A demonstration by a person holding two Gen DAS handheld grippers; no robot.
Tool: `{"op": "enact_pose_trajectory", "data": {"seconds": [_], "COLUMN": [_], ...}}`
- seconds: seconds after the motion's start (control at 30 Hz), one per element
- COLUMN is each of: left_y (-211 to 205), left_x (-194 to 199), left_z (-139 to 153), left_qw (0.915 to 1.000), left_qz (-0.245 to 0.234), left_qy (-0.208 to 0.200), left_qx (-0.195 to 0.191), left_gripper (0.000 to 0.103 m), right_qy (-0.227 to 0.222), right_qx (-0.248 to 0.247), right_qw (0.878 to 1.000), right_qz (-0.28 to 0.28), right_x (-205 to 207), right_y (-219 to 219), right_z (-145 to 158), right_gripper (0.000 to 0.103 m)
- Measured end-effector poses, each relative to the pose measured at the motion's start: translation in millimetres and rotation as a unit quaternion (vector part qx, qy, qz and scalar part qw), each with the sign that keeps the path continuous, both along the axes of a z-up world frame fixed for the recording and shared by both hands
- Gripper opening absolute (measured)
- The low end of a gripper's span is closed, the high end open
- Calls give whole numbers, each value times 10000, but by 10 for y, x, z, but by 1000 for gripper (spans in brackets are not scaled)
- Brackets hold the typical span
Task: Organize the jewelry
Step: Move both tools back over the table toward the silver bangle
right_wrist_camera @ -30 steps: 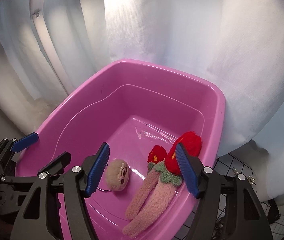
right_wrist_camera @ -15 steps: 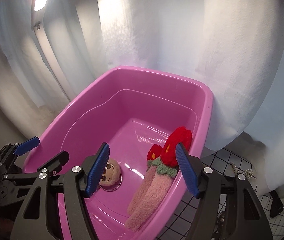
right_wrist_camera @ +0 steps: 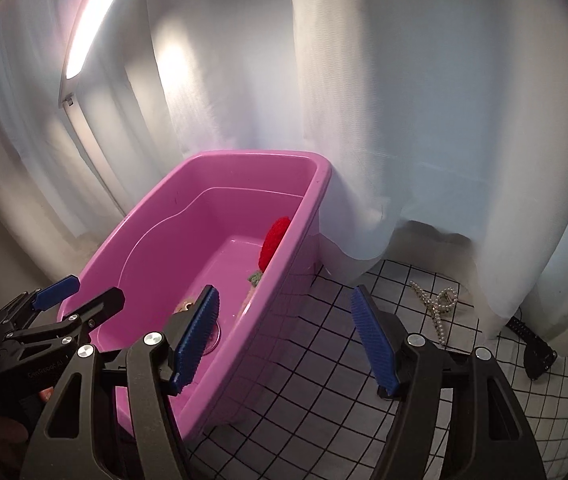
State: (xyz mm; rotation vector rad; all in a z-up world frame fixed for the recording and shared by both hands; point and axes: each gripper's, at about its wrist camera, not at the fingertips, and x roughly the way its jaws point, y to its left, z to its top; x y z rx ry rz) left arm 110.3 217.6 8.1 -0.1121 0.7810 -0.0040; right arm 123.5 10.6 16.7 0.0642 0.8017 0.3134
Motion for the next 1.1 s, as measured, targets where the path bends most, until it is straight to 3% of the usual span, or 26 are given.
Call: {"op": "enact_pose_trajectory", "data": {"seconds": [0.37, 0.63, 0.87, 1.1], "left_y": [-779, -1396, -1941, -2273], "left_x": [-261, -505, -587, -459], "left_z": [150, 114, -183, -722], "left_qw": [9971, 9923, 9891, 9901], "left_qz": [-671, -1167, -1426, -1342], "left_qy": [-261, -283, 22, 412], "left_qx": [-249, -292, -370, -34], "left_gripper": [89, 90, 90, 91], "right_qy": [-234, -17, 406, 741], "right_qx": [-175, -259, -108, -113], "right_qw": [9929, 9829, 9822, 9832], "right_qz": [-1151, -1822, -1832, -1665], "right_x": [-678, -992, -1072, -1035], "right_y": [-1268, -2033, -2337, -2420], "right_z": [51, -195, -661, -1144], "right_gripper": [66, 66, 66, 66]}}
